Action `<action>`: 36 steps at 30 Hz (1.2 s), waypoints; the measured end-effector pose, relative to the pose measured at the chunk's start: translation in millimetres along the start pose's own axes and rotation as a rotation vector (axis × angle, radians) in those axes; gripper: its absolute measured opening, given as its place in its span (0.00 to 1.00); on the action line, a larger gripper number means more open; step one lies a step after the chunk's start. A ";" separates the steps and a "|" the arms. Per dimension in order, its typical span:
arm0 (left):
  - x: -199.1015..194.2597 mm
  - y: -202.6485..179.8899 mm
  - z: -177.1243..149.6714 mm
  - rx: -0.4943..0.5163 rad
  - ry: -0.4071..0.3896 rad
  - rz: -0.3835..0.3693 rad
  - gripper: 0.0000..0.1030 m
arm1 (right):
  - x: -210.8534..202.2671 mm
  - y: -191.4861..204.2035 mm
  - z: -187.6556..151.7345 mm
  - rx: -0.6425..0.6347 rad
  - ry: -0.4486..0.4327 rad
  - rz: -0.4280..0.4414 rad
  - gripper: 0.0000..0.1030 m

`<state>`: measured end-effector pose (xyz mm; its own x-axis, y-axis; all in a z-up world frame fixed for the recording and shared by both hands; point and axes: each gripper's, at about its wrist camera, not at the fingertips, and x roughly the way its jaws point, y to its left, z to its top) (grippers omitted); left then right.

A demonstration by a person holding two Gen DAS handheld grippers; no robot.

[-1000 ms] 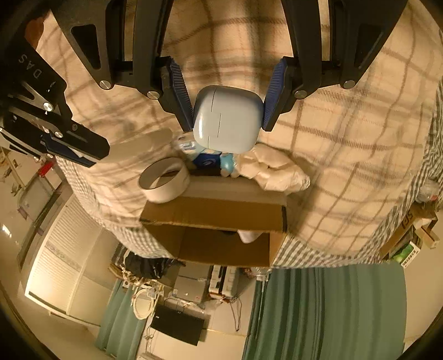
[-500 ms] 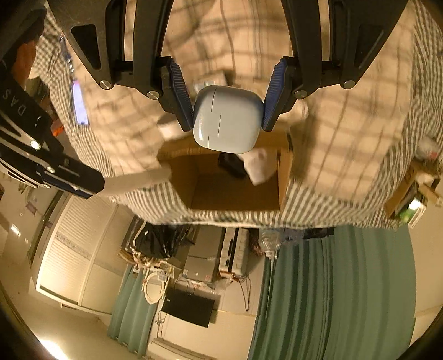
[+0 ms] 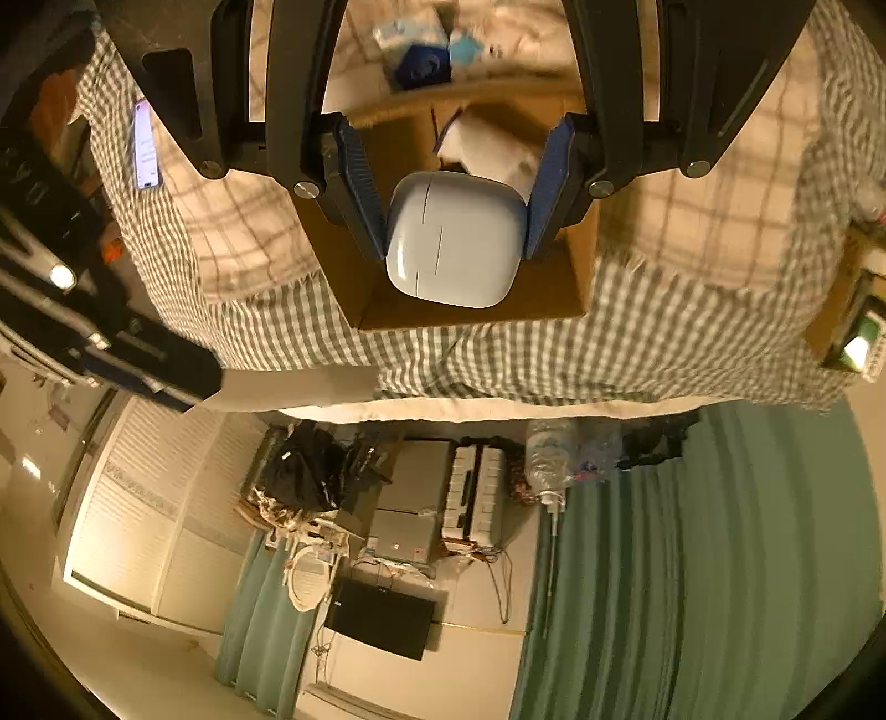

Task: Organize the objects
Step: 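Lower the earbud case and bottle into the box and open both tools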

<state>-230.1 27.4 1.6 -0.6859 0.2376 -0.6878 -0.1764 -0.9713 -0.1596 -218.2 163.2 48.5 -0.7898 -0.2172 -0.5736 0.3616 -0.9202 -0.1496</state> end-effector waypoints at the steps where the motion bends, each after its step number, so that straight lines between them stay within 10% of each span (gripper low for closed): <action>1: 9.2 1.3 1.3 0.007 0.009 0.014 0.50 | 11.9 -1.7 -2.0 0.001 0.012 0.010 0.18; 17: 105.1 26.1 -25.6 -0.006 0.100 0.036 0.50 | 122.2 -12.2 -68.3 0.045 0.163 0.085 0.21; 22: 82.3 20.0 -17.9 -0.010 0.053 0.051 0.57 | 98.6 -15.5 -59.3 0.055 0.118 0.070 0.28; 25: 53.2 13.3 -11.8 0.008 0.001 0.072 0.75 | 75.3 -23.7 -51.3 0.076 0.085 0.046 0.53; 36: -43.3 2.7 -17.3 0.019 -0.062 0.095 0.86 | -40.7 -31.0 -36.0 0.103 0.032 -0.062 0.67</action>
<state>-188.7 14.3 18.7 -0.7422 0.1451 -0.6543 -0.1210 -0.9893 -0.0821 -179.5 212.3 47.4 -0.7925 -0.1495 -0.5913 0.2579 -0.9607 -0.1028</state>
